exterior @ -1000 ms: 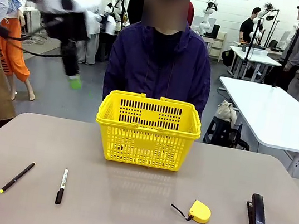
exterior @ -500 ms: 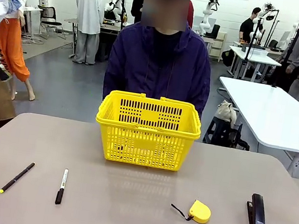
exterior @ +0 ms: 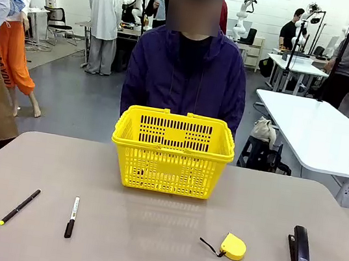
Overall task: Place the items the person wants into the basket.
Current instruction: Pick up the item the person points to and place it in the Market Basket.
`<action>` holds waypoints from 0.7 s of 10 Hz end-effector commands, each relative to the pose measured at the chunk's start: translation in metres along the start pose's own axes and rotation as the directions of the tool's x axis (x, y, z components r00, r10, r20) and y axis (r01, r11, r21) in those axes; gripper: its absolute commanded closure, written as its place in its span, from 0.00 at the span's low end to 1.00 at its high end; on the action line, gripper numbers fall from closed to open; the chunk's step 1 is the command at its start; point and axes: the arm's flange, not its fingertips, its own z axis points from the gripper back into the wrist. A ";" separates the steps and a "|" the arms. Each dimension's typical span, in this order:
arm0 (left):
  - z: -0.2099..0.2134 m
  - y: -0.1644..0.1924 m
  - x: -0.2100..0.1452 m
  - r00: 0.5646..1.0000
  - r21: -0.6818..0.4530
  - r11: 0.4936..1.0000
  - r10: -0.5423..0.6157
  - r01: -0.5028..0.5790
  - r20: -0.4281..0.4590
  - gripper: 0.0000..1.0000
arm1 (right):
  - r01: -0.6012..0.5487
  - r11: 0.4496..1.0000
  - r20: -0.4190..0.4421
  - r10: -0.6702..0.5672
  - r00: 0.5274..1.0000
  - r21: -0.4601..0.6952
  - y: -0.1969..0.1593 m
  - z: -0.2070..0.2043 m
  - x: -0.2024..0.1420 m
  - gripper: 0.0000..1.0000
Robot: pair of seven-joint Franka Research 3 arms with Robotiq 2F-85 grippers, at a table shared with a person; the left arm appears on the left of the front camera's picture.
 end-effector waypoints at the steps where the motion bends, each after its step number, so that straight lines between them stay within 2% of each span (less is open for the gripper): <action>1: 0.013 -0.010 0.005 1.000 0.028 0.999 -0.025 0.025 -0.008 0.00 | -0.019 1.000 0.026 0.018 1.000 0.023 0.000 0.000 0.001 0.00; 2: 0.013 -0.025 -0.001 1.000 0.049 0.999 0.000 0.000 -0.002 0.00 | -0.019 1.000 0.026 0.018 1.000 0.023 0.000 0.000 0.001 0.00; 3: 0.014 -0.025 0.004 1.000 0.051 0.999 0.007 -0.007 -0.014 0.00 | -0.019 1.000 0.026 0.018 1.000 0.023 0.000 0.000 0.001 0.00; 4: 0.014 -0.010 0.005 1.000 0.035 0.999 -0.006 0.007 -0.011 0.00 | -0.019 1.000 0.026 0.018 1.000 0.023 0.000 0.000 0.001 0.00; 7: 0.014 -0.010 0.005 1.000 0.035 0.999 -0.006 0.007 -0.011 0.00 | -0.019 1.000 0.026 0.018 1.000 0.023 0.000 0.000 0.001 0.00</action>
